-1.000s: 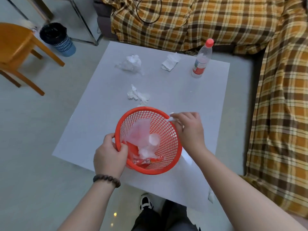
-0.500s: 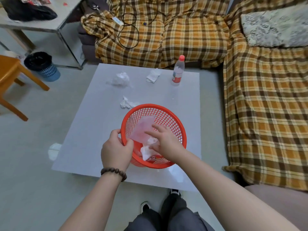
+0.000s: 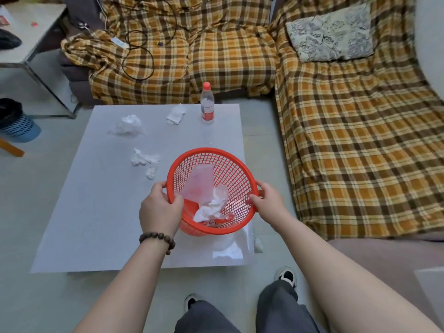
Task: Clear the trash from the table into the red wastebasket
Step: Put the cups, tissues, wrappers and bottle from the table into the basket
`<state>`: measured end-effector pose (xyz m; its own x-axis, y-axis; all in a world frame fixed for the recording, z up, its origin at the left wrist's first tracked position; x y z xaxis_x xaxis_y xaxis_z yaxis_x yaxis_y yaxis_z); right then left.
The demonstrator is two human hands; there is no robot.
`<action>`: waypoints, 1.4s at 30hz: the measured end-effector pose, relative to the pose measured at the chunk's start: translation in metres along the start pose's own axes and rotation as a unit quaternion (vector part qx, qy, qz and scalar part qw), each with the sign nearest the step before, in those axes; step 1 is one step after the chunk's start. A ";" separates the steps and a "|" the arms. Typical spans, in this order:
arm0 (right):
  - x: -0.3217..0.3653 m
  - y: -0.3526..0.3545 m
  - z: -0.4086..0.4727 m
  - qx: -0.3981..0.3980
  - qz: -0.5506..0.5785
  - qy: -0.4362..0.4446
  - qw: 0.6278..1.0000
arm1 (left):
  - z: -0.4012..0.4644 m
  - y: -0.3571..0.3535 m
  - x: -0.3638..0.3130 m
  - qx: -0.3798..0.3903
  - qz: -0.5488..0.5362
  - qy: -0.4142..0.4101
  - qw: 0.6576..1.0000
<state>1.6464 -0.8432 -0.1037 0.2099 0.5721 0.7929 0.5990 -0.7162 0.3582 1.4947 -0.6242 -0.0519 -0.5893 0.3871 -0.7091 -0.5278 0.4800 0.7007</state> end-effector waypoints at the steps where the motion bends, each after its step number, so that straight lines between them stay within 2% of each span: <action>1: -0.007 0.012 0.004 -0.004 0.008 -0.001 1.000 | -0.002 -0.012 -0.008 0.002 0.005 0.000 1.000; 12: -0.043 0.213 0.070 -0.011 -0.053 0.085 0.995 | -0.030 -0.159 -0.151 -0.031 0.000 0.028 0.999; 18: -0.031 0.260 0.118 0.025 -0.064 0.107 0.992 | -0.019 -0.194 -0.189 -0.048 -0.012 0.060 0.997; 25: -0.005 0.230 0.176 0.097 -0.066 0.112 0.987 | 0.007 -0.191 -0.174 -0.095 -0.023 0.136 0.986; 32: 0.055 0.163 0.264 0.193 -0.106 0.127 0.967 | 0.072 -0.183 -0.138 -0.155 -0.048 0.206 0.965; 36: 0.105 0.115 0.320 0.240 -0.181 0.180 0.937 | 0.120 -0.175 -0.108 -0.197 -0.089 0.271 0.938; 42: 0.175 0.048 0.373 0.337 -0.288 0.232 0.866 | 0.167 -0.150 -0.089 -0.255 -0.084 0.362 0.893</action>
<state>2.0005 -0.6279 -0.1315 -0.5129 0.4227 0.7472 0.8487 0.1189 0.5153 1.7286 -0.5999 -0.1069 -0.6185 -0.3559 -0.7006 -0.7475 -0.0085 0.6642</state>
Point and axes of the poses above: each hand's wrist, its own z-axis towards the middle knuckle, its own y-axis out of the back of the hand, x = y × z, the point moved 5 cm from there along z, towards the middle knuckle, and after that the axes turned 6 degrees about x, right-handed, at the moved point
